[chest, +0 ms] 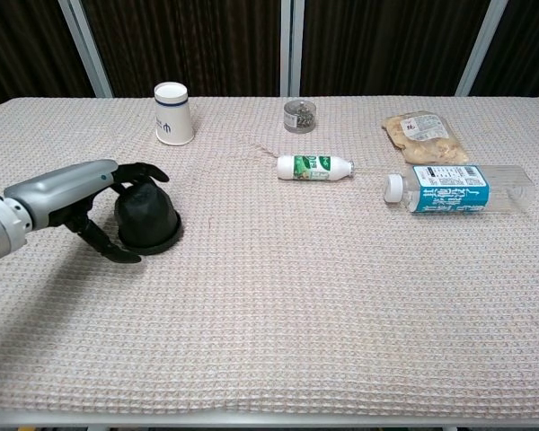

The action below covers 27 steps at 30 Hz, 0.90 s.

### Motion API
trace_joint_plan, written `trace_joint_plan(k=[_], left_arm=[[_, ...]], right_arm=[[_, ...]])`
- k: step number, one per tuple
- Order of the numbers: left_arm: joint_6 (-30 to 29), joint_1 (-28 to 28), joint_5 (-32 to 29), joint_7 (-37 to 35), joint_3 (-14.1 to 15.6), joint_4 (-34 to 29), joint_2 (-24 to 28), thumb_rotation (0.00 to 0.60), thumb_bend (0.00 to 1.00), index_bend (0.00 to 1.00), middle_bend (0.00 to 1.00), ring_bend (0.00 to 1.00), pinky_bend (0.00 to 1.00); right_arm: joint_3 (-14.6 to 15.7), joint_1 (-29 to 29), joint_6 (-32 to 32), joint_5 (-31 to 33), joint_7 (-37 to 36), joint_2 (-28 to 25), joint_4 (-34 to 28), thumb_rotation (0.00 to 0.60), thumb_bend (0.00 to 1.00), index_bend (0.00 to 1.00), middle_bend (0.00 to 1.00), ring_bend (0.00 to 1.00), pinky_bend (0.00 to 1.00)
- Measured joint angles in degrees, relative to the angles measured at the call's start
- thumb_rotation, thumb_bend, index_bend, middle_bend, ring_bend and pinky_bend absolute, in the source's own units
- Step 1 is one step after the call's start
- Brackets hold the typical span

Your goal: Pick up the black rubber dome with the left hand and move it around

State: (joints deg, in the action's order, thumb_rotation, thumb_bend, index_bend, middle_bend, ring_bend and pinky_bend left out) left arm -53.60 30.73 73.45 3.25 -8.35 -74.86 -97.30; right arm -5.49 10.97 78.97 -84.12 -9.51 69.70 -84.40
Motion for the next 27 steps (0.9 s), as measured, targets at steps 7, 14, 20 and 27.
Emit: trace_joint_plan(k=[7, 14, 20, 27], left_arm=[[0.64, 0.69, -0.80, -0.71, 0.10, 1.08, -0.57, 0.600, 0.00, 0.13, 0.22, 0.13, 0.21], [0.96, 1.33, -0.69, -2.13, 0.39, 2.51, -1.13, 0.600, 0.00, 0.13, 0.24, 0.15, 0.23], [1.21, 1.76, -0.30, -3.74, 0.67, 3.61, -1.39, 0.600, 0.00, 0.13, 0.25, 0.16, 0.24], [0.95, 1.97, -0.38, -5.05, 0.65, 3.98, -1.95, 0.600, 0.02, 0.14, 0.27, 0.18, 0.25]], right_arm=[[0.04, -0.10, -0.01, 0.10, -0.34, -0.01, 0.28, 0.600, 0.03, 0.00, 0.00, 0.00, 0.00], [0.05, -0.07, -0.33, 0.34, -0.42, 0.10, 0.53, 0.600, 0.03, 0.00, 0.00, 0.00, 0.00], [-0.06, -0.09, -0.31, 0.51, -0.47, 0.00, 0.48, 0.600, 0.03, 0.00, 0.00, 0.00, 0.00], [0.07, -0.14, -0.72, 0.79, -0.62, 0.20, 0.95, 0.600, 0.03, 0.00, 0.00, 0.00, 0.00]])
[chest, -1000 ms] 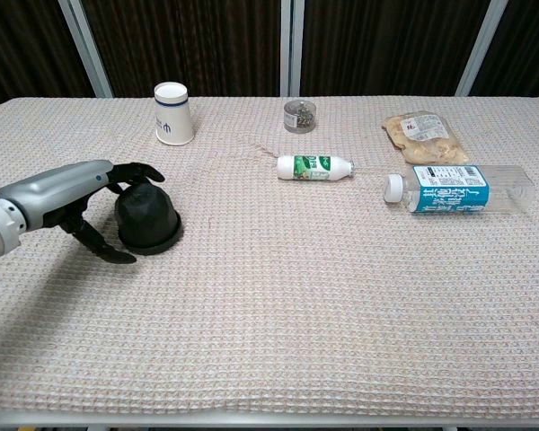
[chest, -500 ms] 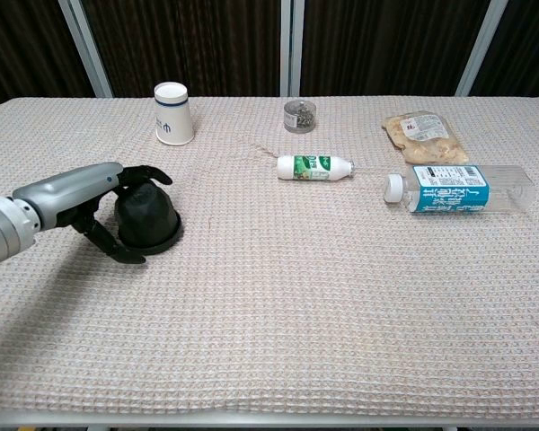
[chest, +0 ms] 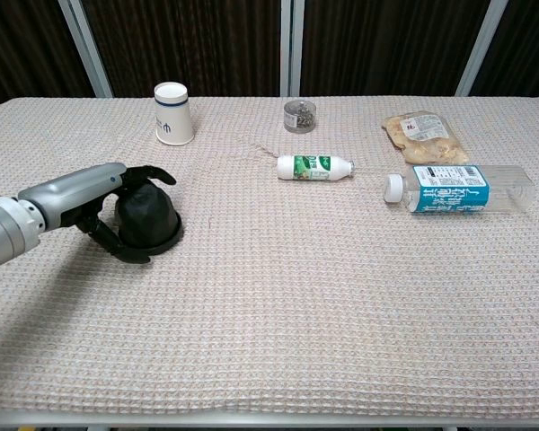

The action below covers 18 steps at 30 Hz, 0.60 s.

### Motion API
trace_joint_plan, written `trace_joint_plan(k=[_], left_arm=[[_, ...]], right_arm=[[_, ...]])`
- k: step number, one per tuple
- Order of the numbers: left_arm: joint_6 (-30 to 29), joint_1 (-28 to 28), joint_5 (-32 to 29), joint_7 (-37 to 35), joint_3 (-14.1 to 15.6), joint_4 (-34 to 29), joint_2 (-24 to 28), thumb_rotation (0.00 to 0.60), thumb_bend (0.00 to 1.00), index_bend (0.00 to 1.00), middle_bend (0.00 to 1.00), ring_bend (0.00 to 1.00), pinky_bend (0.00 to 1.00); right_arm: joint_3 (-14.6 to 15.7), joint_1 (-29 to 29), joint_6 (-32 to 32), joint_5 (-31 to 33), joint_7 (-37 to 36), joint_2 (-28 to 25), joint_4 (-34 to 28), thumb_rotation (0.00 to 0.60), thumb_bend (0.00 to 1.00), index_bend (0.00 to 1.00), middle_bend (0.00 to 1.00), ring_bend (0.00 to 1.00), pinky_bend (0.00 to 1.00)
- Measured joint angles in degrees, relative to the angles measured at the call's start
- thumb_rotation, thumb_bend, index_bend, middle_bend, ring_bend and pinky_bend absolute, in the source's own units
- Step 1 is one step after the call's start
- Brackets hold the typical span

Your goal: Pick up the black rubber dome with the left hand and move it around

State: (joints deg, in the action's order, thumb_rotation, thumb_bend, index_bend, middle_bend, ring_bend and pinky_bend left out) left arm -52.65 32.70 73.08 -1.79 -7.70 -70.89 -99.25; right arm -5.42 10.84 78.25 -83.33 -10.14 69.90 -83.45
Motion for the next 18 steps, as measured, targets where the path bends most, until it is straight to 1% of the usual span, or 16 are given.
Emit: trace_joint_plan(k=[5, 18], left_arm=[[0.27, 0.37, -0.49, -0.60, -0.30, 0.50, -0.63, 0.600, 0.03, 0.14, 0.28, 0.19, 0.26], [-0.20, 0.67, -1.52, -0.48, -0.73, 1.67, -1.70, 0.600, 0.10, 0.21, 0.35, 0.26, 0.33]], right_arm=[[-0.03, -0.07, -0.15, 0.32, -0.03, 0.06, 0.24, 0.600, 0.03, 0.00, 0.00, 0.00, 0.00], [-0.09, -0.26, -0.10, 0.51, -0.16, -0.01, 0.50, 0.600, 0.03, 0.00, 0.00, 0.00, 0.00]])
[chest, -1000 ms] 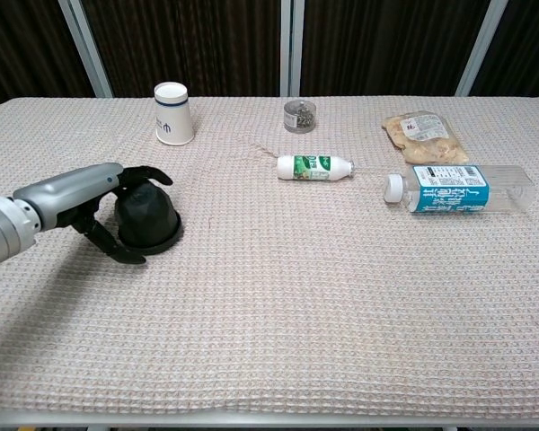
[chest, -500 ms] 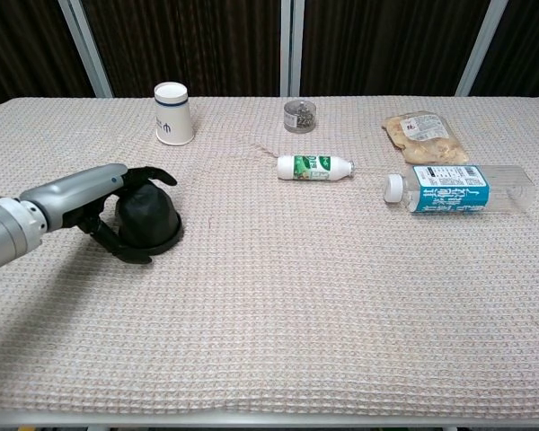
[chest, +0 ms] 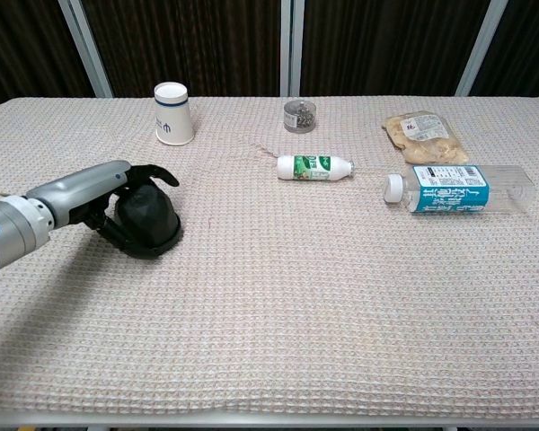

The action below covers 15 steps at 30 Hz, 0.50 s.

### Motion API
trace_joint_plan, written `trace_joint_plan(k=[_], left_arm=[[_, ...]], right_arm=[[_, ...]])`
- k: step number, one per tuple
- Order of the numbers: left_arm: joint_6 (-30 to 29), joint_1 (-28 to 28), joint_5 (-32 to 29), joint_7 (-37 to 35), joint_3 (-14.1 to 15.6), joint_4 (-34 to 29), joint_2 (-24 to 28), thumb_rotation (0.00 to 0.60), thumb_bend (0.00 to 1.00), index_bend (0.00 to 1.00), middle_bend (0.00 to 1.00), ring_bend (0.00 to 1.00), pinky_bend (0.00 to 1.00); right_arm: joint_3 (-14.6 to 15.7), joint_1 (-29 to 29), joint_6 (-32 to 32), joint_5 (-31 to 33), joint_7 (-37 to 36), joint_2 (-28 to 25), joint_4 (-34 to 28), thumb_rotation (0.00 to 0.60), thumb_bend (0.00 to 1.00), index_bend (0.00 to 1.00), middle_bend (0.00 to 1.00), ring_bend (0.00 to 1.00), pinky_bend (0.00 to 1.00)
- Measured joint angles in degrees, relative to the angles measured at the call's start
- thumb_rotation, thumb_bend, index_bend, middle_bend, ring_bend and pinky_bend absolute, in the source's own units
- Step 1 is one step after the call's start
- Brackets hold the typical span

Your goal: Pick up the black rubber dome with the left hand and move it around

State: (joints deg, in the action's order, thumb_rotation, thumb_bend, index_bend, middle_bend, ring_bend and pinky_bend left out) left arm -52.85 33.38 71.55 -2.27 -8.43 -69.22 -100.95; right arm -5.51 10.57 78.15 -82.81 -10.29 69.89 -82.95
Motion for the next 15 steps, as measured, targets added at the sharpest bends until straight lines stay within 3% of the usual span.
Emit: trace_joint_plan(k=[7, 15], left_arm=[[-1.09, -0.03, 0.49, 0.23, -0.23, -1.69, 1.16, 0.600, 0.12, 0.29, 0.35, 0.27, 0.35], [-2.53, 1.47, 0.95, 3.75, -2.86, -7.97, 6.44, 0.600, 0.13, 0.31, 0.37, 0.30, 0.37]], right_arm=[[-0.11, -0.03, 0.17, -0.02, 0.01, -0.07, -0.11, 0.600, 0.03, 0.00, 0.00, 0.00, 0.00], [-0.32, -0.25, 1.58, -0.88, -0.05, -0.27, -0.62, 0.600, 0.03, 0.00, 0.00, 0.00, 0.00]])
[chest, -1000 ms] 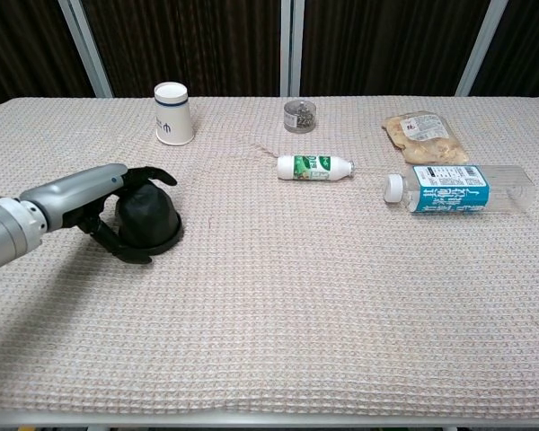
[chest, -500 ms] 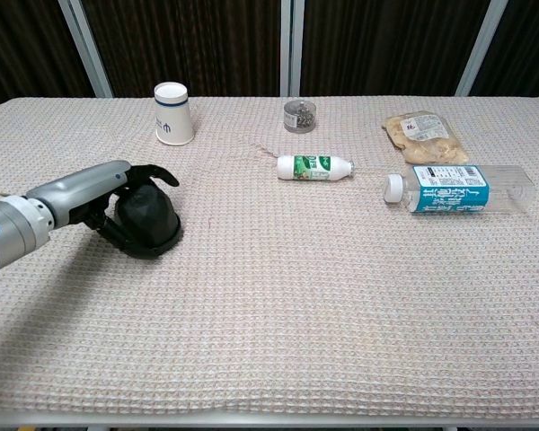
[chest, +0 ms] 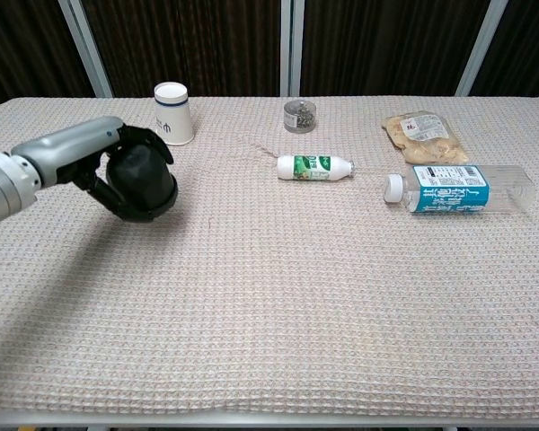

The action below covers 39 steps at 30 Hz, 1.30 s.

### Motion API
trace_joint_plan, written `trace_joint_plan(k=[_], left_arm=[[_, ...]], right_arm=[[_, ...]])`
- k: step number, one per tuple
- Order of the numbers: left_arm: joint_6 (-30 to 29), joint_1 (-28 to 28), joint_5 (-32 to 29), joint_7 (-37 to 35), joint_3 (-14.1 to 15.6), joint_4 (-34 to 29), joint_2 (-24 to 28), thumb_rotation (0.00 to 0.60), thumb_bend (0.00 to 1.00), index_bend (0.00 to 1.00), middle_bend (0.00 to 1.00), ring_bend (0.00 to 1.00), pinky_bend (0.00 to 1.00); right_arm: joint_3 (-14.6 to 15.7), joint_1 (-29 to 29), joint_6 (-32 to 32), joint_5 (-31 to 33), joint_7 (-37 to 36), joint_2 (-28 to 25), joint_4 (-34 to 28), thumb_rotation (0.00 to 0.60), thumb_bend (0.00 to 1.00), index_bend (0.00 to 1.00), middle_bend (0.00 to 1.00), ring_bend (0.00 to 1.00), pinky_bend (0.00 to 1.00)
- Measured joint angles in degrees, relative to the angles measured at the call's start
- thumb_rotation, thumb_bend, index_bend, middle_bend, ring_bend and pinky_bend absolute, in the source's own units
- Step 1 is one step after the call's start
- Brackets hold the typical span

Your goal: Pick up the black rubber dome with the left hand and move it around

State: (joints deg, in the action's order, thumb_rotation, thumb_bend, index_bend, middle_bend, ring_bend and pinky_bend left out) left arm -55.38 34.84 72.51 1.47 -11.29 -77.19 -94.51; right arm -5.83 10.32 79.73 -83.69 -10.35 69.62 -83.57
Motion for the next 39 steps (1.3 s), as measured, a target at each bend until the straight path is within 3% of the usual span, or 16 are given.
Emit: trace_joint_plan(k=[7, 12, 14, 17, 19, 23, 26, 29, 33, 39], left_arm=[[-1.66, 2.79, -0.74, 8.77, -5.01, -11.29, 7.76, 0.600, 0.13, 0.32, 0.38, 0.30, 0.38], [-8.75, 4.01, -0.01, 13.63, -9.67, -16.66, 10.23, 0.600, 0.13, 0.32, 0.38, 0.30, 0.38], [-12.41, 3.96, -0.15, 13.27, -10.57, -17.00, 9.98, 0.600, 0.13, 0.32, 0.38, 0.30, 0.38], [-14.00, 3.87, -1.71, 13.29, -9.50, -15.93, 9.60, 0.600, 0.13, 0.32, 0.38, 0.30, 0.38], [-12.21, 3.97, -3.43, 13.75, -7.93, -14.43, 9.31, 0.600, 0.14, 0.33, 0.38, 0.30, 0.37], [-1.82, 4.72, -9.81, 15.27, -5.11, -9.75, 8.63, 0.600, 0.16, 0.33, 0.38, 0.29, 0.36], [4.95, 5.36, -12.28, 15.56, -5.46, -8.65, 8.51, 0.600, 0.16, 0.33, 0.38, 0.29, 0.36], [6.43, 6.07, -11.69, 15.42, -7.05, -8.82, 8.59, 0.600, 0.16, 0.33, 0.38, 0.29, 0.36], [-0.20, 7.22, -8.53, 14.72, -10.35, -10.07, 8.62, 0.600, 0.16, 0.33, 0.38, 0.29, 0.37], [-20.40, 8.49, -2.41, 13.42, -13.94, -12.37, 8.02, 0.600, 0.16, 0.33, 0.39, 0.31, 0.38]], right_arm=[[0.00, -0.24, 3.06, -2.65, -2.39, 1.16, 0.97, 0.600, 0.05, 0.00, 0.00, 0.00, 0.00], [0.33, -0.53, 7.58, -7.07, -7.80, 2.77, 2.68, 0.600, 0.05, 0.00, 0.00, 0.00, 0.00], [0.60, -0.59, 8.88, -8.48, -8.85, 3.24, 3.73, 0.600, 0.05, 0.00, 0.00, 0.00, 0.00], [0.97, -0.62, 8.34, -8.31, -8.63, 3.34, 3.99, 0.600, 0.05, 0.00, 0.00, 0.00, 0.00], [1.11, -0.67, 7.91, -7.86, -8.46, 3.11, 3.86, 0.600, 0.05, 0.00, 0.00, 0.00, 0.00], [1.11, -0.90, 8.18, -7.57, -8.21, 2.75, 3.62, 0.600, 0.05, 0.00, 0.00, 0.00, 0.00], [1.02, -0.88, 8.00, -7.27, -8.26, 2.77, 3.76, 0.600, 0.05, 0.00, 0.00, 0.00, 0.00], [1.15, -0.72, 7.61, -7.24, -8.27, 2.91, 3.93, 0.600, 0.05, 0.00, 0.00, 0.00, 0.00], [1.37, -0.66, 7.35, -7.27, -8.05, 3.07, 4.10, 0.600, 0.05, 0.00, 0.00, 0.00, 0.00], [1.41, -0.64, 7.38, -7.23, -8.28, 3.17, 4.42, 0.600, 0.05, 0.00, 0.00, 0.00, 0.00]])
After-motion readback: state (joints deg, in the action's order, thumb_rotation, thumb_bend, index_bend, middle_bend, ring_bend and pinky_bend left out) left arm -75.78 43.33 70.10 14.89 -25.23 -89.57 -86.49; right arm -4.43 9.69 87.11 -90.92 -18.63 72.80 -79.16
